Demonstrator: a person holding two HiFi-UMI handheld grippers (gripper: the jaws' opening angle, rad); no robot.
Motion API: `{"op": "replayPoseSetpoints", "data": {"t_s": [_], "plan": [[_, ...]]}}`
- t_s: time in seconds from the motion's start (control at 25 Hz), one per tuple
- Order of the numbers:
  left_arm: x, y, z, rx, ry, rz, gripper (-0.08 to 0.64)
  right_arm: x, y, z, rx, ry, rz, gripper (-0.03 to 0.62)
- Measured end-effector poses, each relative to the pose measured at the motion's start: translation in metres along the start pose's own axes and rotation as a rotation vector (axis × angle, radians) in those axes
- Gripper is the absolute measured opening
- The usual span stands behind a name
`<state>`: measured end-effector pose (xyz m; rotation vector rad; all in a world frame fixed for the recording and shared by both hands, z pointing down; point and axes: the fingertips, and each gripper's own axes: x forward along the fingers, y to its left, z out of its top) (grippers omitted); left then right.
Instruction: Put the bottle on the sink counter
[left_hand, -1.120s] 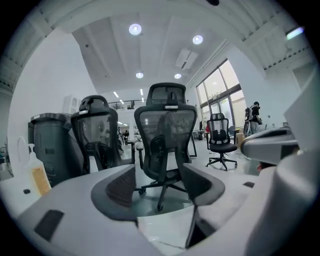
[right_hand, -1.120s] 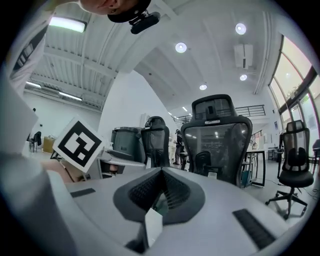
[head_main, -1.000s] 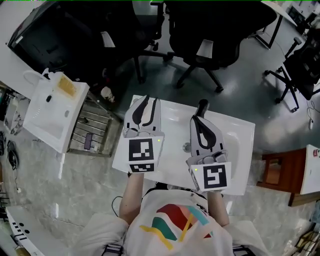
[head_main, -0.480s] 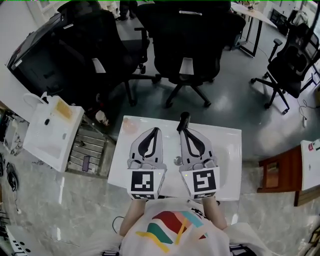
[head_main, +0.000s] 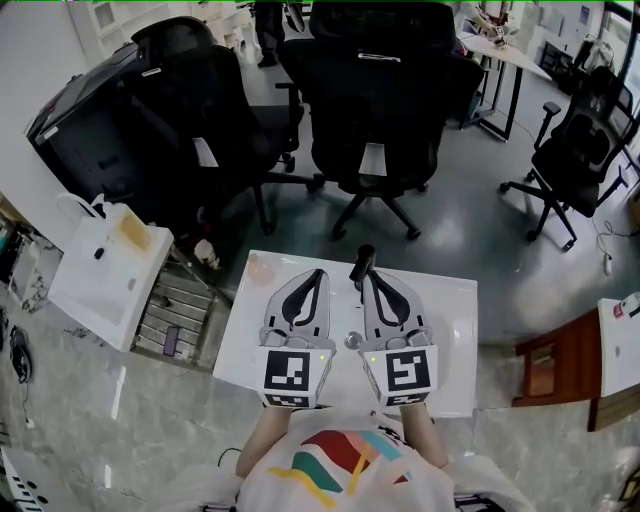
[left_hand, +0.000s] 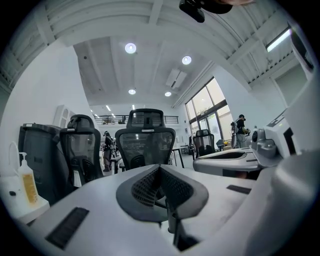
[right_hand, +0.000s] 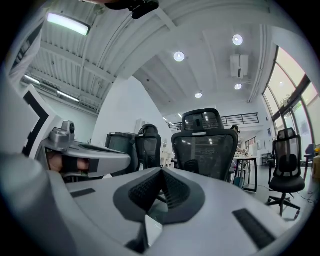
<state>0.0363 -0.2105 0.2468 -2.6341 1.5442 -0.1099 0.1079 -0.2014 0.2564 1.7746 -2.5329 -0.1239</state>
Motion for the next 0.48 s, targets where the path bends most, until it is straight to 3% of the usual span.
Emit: {"op": "replayPoseSetpoints", "data": {"t_s": [0.48], "plan": [[-0.0071,0.0036,-0.0019,-0.016,0.007,0.022,0.017,-0.0065,0.0043,-0.0010,-0.018,0.011,0.007,0.011]]}}
